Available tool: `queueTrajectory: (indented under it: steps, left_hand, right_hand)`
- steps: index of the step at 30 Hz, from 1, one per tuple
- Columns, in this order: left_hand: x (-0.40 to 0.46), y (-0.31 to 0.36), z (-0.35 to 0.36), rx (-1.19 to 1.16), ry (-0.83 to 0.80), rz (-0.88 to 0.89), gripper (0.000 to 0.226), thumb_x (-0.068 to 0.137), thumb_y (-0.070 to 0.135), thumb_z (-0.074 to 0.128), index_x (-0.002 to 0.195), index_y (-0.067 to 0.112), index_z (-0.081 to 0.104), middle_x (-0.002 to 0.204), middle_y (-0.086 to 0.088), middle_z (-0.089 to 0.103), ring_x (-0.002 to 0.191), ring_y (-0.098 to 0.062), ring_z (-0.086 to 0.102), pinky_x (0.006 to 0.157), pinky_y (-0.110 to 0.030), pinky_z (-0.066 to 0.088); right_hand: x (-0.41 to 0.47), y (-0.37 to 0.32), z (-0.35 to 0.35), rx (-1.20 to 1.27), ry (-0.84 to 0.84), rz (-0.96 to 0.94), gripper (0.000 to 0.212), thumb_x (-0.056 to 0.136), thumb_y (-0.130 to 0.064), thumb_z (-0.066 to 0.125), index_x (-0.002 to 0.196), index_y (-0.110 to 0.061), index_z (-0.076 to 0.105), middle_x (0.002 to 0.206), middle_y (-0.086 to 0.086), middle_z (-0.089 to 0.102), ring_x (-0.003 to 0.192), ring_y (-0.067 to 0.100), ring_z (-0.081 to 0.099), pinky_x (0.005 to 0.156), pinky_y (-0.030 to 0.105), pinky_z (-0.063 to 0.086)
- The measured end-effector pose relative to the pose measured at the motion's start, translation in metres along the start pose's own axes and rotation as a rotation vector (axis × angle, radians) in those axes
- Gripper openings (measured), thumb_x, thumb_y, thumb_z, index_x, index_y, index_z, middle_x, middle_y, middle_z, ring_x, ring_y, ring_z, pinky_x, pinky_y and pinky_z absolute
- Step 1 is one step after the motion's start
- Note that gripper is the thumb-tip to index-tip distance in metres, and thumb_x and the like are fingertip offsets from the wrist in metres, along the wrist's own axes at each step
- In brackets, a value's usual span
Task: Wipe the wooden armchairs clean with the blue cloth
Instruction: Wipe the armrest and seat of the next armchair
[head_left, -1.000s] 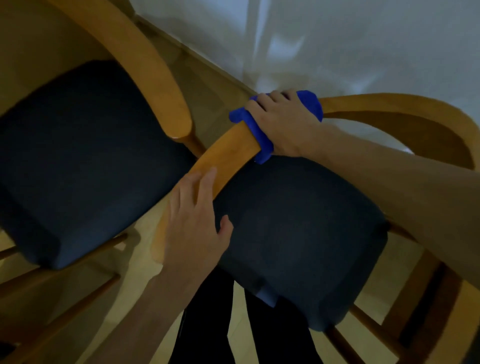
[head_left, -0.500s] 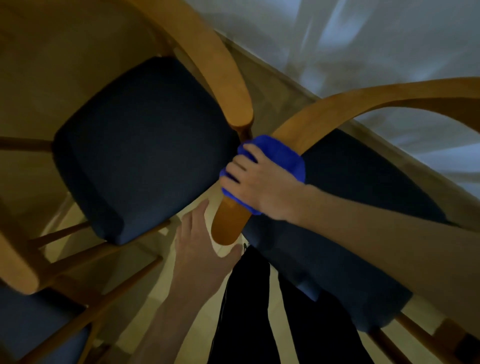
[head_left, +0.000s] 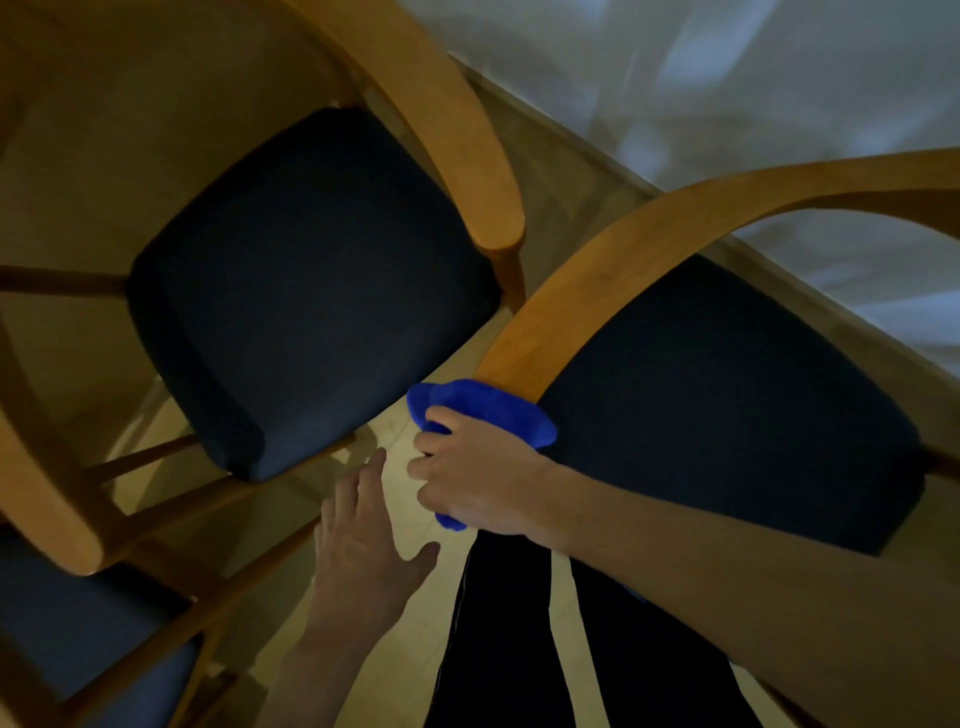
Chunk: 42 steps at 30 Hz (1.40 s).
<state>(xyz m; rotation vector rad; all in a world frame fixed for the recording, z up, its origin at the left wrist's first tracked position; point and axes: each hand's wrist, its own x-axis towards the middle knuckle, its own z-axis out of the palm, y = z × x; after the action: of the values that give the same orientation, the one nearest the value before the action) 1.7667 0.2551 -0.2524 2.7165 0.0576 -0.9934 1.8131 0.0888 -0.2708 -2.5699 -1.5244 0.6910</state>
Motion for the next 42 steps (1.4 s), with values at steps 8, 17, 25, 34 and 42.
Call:
queueTrajectory:
  steps: [8,17,25,34,42]
  left_hand:
    - [0.008,-0.001,-0.019,-0.06,0.045,-0.03,0.1,0.07,0.026,0.084,0.148,0.026,0.022,0.145,0.004,0.031,0.133,-0.019,0.031,0.112,-0.041,0.033]
    - [0.028,0.023,-0.04,-0.021,0.032,0.186,0.104,0.072,0.034,0.081,0.151,0.029,0.013,0.142,0.006,0.028,0.129,-0.013,0.026,0.107,-0.031,0.026]
    - [0.051,0.081,-0.04,-0.017,0.065,0.391,0.101,0.07,0.04,0.078,0.149,0.024,0.017,0.143,0.003,0.029,0.131,-0.016,0.026,0.102,-0.029,0.025]
    - [0.078,0.142,-0.044,0.073,0.103,0.532,0.101,0.073,0.043,0.076,0.149,0.02,0.014,0.144,0.0,0.028,0.132,-0.019,0.029,0.105,-0.034,0.029]
    - [0.101,0.205,-0.048,0.151,0.146,0.663,0.093,0.078,0.038,0.073,0.149,0.017,0.017,0.145,-0.003,0.028,0.136,-0.02,0.024,0.111,-0.034,0.025]
  right_hand:
    - [0.0,0.009,-0.001,0.012,0.006,-0.051,0.016,0.091,-0.026,0.062,0.105,-0.029,0.069,0.117,-0.003,0.062,0.117,0.021,0.048,0.102,0.046,0.03]
    - [-0.024,0.073,-0.012,-0.025,0.029,-0.009,0.082,0.075,-0.052,0.073,0.142,-0.029,0.034,0.137,0.0,0.048,0.124,0.024,0.046,0.109,0.045,0.03]
    - [-0.069,0.141,-0.018,-0.034,-0.013,0.207,0.103,0.066,-0.063,0.074,0.148,-0.029,0.023,0.139,-0.001,0.046,0.126,0.022,0.045,0.106,0.044,0.034]
    - [-0.128,0.205,-0.018,0.056,-0.03,0.431,0.099,0.059,-0.069,0.074,0.141,-0.035,0.031,0.129,-0.004,0.049,0.116,0.021,0.048,0.099,0.042,0.04]
    - [-0.194,0.239,-0.01,0.137,-0.049,0.777,0.09,0.062,-0.061,0.079,0.137,-0.03,0.04,0.119,-0.001,0.057,0.106,0.024,0.057,0.088,0.041,0.049]
